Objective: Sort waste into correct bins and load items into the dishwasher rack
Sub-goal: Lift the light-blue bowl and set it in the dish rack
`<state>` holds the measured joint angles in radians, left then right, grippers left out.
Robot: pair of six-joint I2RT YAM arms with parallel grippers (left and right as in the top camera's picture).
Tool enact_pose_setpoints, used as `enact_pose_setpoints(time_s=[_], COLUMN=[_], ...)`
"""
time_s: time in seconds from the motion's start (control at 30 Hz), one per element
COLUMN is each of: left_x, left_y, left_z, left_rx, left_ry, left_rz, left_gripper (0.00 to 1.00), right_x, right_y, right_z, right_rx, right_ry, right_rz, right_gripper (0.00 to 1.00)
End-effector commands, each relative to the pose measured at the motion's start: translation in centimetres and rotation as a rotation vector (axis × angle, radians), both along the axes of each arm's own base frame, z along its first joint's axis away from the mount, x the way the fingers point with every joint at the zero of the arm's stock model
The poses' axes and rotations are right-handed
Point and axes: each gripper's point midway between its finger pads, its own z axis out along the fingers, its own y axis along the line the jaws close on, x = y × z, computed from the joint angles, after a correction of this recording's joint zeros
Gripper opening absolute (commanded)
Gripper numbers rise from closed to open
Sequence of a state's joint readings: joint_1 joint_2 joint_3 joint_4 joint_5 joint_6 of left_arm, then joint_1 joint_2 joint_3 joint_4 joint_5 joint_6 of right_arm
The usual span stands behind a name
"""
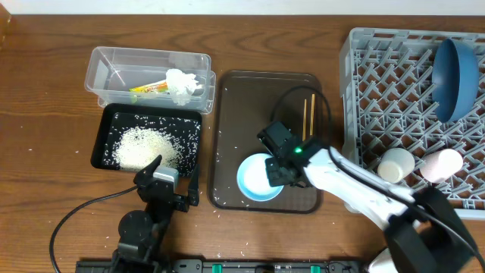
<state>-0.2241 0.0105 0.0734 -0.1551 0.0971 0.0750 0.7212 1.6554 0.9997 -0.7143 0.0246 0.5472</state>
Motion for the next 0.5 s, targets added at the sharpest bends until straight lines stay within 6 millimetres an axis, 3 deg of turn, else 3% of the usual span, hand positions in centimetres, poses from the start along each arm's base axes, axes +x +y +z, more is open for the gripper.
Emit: enact_pose_setpoints(time_s=[0.0, 0.17, 0.2, 0.3, 0.37, 0.47], left_x=[0.1, 0.1, 0.1, 0.1, 0.1, 0.1], left_y=[0.3, 0.3, 0.3, 0.3, 0.3, 0.3], left_z=[-1.3, -1.3, -1.3, -1.3, -1.3, -1.3], left_rx=[0.003, 0.003, 0.003, 0.003, 0.003, 0.003], left_ry=[0.026, 0.026, 0.026, 0.026, 0.026, 0.026], left_rz=[0.017, 0.017, 0.017, 0.017, 0.017, 0.017], left_gripper=[0.91, 0.90, 0.90, 0.91, 0.91, 0.90], right_x=[3.8, 6.5, 6.5, 5.5, 4.9, 5.0], right_y=[-2.6, -11.0, -13.2, -18.0, -20.5, -23.4], right_z=[6.0, 16.4, 19.2, 24.8, 26.3, 26.6], right_rx=[-0.073, -0.370, -0.450, -0.601, -0.654, -0.729], right_ry=[-0.262, -0.715, -0.826, -1.019, -1.058, -1.029], right_rz=[-0.095, -0.309, -0.382, -0.563, -0.656, -0.722], right_gripper=[0.01, 0.01, 0.01, 0.01, 0.01, 0.01])
